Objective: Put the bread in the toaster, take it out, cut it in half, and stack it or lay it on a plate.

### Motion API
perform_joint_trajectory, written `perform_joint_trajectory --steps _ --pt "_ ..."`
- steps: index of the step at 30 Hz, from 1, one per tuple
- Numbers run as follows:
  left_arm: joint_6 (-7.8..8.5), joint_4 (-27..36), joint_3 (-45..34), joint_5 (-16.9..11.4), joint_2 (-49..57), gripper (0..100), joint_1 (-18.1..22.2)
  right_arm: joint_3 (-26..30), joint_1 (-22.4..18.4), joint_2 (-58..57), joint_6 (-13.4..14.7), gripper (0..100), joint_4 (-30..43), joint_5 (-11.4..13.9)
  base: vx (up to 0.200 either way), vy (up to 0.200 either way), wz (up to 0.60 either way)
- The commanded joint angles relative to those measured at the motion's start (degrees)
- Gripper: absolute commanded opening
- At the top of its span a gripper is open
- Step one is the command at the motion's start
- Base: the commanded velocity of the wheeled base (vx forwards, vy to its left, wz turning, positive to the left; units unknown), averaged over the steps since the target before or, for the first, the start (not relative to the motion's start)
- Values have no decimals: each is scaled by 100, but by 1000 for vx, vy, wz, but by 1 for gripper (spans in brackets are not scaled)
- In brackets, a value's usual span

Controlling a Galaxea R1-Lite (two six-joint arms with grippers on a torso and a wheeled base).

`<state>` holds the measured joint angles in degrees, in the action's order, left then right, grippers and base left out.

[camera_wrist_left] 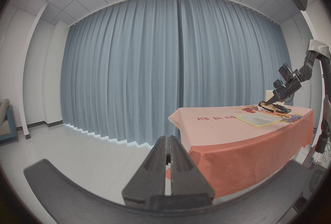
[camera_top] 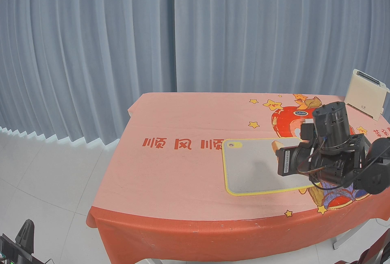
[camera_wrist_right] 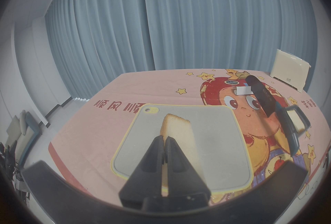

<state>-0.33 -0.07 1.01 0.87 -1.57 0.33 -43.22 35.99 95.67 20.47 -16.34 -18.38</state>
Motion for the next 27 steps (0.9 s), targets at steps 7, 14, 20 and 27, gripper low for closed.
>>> perform_joint_trajectory --steps 7,14,20,27 --pt "-2 -1 -101 1 -10 0 2 481 40 -585 150 0 -28 204 0 0 0" --pt "-2 -1 -101 1 -10 0 2 516 93 -936 142 0 -19 221 0 0 0" --pt "-2 -1 -101 1 -10 0 2 542 102 -919 124 0 -19 221 0 0 0" --pt "-20 -1 -101 36 -10 0 2 560 181 -884 115 0 -28 221 0 0 0"
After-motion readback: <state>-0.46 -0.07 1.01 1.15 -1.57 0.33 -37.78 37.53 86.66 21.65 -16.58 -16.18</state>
